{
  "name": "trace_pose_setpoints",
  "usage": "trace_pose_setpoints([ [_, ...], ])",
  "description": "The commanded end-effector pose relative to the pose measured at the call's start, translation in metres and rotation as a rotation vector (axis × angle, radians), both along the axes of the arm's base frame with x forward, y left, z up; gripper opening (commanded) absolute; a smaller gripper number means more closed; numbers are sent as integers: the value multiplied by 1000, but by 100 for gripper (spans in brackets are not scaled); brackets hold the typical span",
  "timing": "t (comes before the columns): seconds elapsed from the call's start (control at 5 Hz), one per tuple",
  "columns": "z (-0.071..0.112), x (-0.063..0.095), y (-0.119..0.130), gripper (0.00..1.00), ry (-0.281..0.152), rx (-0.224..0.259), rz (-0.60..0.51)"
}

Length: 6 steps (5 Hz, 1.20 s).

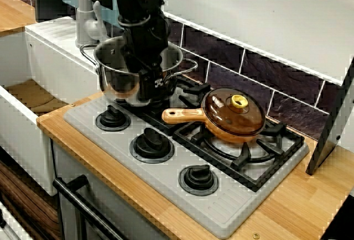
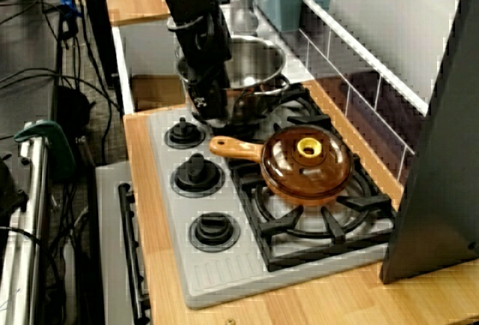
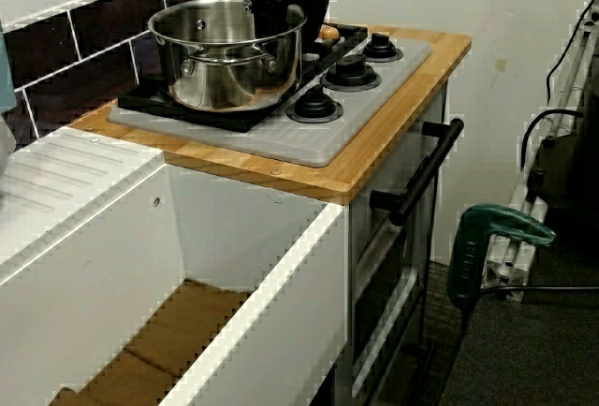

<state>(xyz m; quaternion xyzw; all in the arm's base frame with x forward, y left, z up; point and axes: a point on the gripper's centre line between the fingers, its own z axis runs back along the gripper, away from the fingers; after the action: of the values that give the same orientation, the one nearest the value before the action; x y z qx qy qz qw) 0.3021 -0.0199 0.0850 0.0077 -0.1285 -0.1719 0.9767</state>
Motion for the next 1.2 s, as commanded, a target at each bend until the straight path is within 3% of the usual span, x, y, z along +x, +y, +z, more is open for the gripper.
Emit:
trace_pose_setpoints([
  [0.0, 34, 15, 3, 0, -29, -36, 6],
  [0.4, 49, 28, -4, 0, -27, -56, 9],
  [0.8, 47, 49, -13, 0, -31, -54, 26],
  [1.0, 44, 51, -19, 0, -31, -52, 22],
])
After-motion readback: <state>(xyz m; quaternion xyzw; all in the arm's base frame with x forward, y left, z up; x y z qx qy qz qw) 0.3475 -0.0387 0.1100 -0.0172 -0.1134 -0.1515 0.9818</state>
